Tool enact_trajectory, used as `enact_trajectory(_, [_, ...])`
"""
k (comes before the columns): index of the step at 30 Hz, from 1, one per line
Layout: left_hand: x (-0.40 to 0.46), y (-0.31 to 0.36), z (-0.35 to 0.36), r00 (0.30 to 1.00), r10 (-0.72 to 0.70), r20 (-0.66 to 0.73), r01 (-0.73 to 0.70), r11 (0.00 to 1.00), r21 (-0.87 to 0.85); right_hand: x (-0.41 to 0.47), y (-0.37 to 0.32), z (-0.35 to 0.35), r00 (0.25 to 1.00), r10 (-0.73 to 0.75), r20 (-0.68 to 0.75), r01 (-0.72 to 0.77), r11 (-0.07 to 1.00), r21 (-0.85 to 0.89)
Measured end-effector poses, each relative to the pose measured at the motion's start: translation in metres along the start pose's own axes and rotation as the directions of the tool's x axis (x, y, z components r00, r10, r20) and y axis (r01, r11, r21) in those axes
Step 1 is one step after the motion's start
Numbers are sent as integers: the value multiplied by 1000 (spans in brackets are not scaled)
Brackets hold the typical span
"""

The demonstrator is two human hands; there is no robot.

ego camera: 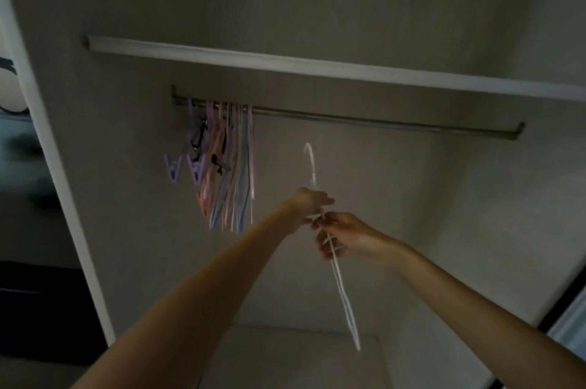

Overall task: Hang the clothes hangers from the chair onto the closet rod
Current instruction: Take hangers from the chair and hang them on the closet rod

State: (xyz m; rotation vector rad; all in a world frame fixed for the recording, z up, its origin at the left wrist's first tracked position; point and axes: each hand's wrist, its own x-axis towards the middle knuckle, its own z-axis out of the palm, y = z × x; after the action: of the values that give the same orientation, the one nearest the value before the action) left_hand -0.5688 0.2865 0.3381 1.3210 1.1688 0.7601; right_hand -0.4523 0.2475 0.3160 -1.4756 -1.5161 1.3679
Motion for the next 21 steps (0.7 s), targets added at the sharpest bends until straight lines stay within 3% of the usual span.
enact_trajectory(3, [12,27,-25,988,150,-38,-145,983,109,31,-25,-4,929,-145,-340,84,979,-186])
enact_trajectory(6, [32,43,-67,925,330,-190,-276,924,263,63,-52,-15,870,-189,-455,78,965,-251])
enact_trajectory(9, [50,51,-114,833,454,-316,-240,811,534,99,-77,-19,868,-205,-453,50,942,-331])
enact_trajectory(13, [68,52,-160,750,563,-348,-178,678,713,154,-90,-7,877,-143,-459,-62,913,-402])
enact_trajectory(17, [89,49,-187,743,593,-311,-166,613,772,190,-80,14,895,-73,-440,-179,845,-503])
enact_trajectory(21, [104,43,-200,730,627,-272,-159,544,824,189,-69,29,936,-60,-346,-171,782,-599])
